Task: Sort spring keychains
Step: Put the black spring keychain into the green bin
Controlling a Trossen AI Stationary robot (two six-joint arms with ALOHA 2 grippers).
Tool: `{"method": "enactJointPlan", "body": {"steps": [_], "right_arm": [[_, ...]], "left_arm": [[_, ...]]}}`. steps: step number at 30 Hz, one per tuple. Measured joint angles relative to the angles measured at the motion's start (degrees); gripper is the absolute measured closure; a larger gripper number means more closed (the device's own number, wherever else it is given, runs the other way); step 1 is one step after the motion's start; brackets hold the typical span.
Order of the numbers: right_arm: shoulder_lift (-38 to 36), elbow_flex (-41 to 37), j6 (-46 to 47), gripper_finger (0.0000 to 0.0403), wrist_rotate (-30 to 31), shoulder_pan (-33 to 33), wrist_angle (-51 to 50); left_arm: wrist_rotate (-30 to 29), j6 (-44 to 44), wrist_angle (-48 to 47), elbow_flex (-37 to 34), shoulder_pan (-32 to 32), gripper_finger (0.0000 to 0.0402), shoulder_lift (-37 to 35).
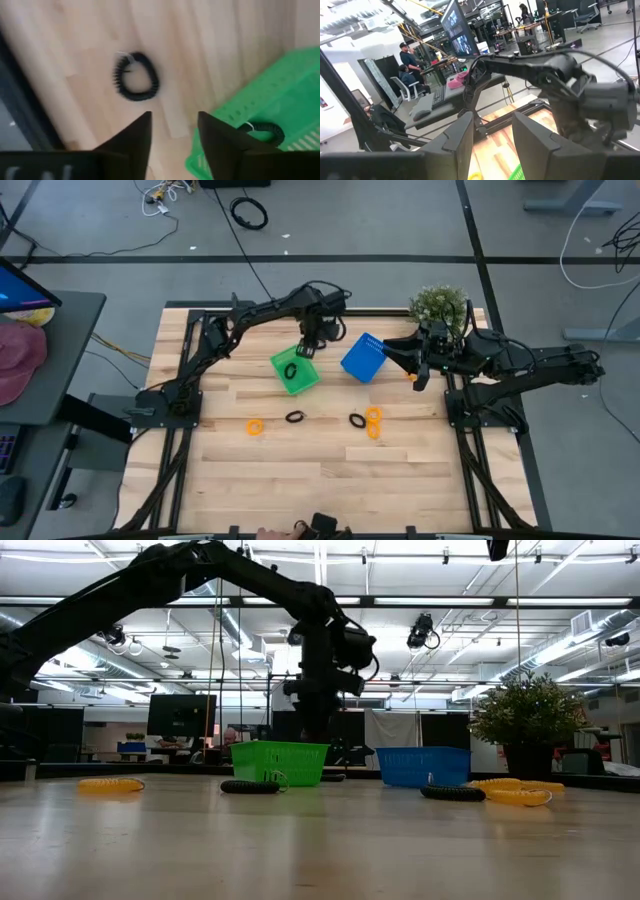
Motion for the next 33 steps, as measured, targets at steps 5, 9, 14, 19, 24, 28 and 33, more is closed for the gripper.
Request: {"method": "enactJointPlan", "body": {"steps": [5, 9, 14, 19, 24, 28, 33], "right_arm": [[-0.01, 0.0, 0.0, 0.0262, -0.01, 0.01, 0.0], [-0.01, 0.0, 0.0, 0.0262, -0.01, 0.02, 0.0], [-0.01, 0.0, 0.0, 0.0262, 0.0, 0.01, 0.01], [-0.02, 0.0, 0.0, 0.0262, 0.0, 0.02, 0.0], [0.0, -0.01, 0.0, 0.0262, -0.01, 0.02, 0.01], [-0.01, -0.02, 0.08, 0.0262, -0.02, 0.02, 0.0], [-0.02, -0.01, 0.17, 0.0262, -0.01, 0.02, 0.0]], "left_arm": [[0.01, 0.74, 3.13, -4.6, -0.25, 0.0159, 0.04], [0.02, 0.8, 7.33, -7.11, -0.21, 0.0129, 0.04], [0.05, 1.03, 11.12, -7.97, -0.32, 0.0123, 0.11], [1.98, 1.42, 13.59, -8.03, -0.28, 0.0134, 0.11], [3.27, 1.4, 14.35, -8.03, -0.12, 0.0148, 0.71], [3.54, 0.49, 15.43, -8.03, 0.28, 0.0158, 0.79], [4.26, 0.53, 14.29, -8.03, 1.25, 0.0163, 0.79]]}}
